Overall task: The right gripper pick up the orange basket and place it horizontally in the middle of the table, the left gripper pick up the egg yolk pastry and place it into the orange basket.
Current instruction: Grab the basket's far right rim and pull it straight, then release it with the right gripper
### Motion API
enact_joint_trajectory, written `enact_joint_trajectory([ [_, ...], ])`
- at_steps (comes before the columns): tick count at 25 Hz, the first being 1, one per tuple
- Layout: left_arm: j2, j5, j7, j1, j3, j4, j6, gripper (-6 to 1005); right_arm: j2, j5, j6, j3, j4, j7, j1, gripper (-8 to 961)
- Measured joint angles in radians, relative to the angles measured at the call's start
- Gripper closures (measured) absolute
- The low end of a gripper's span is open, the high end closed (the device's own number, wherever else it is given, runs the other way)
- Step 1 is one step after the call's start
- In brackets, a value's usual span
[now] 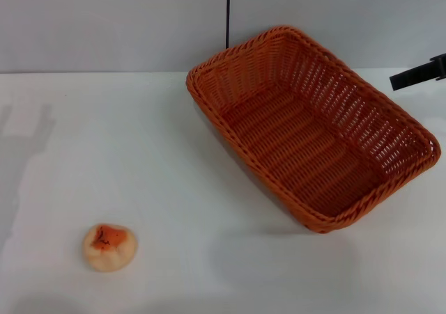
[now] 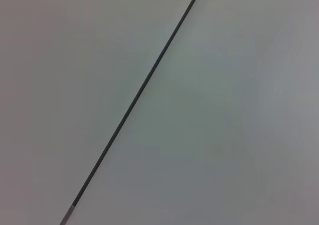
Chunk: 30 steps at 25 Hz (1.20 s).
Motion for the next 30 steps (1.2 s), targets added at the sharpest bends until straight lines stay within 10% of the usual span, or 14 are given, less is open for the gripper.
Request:
enact_joint_trajectory([
  [30,0.0,0.0,-0.044,0.019,0.011,0.014,0.015,180,0.058,0.007,0.134,-0.089,0.111,-0.042,-0.01,735],
])
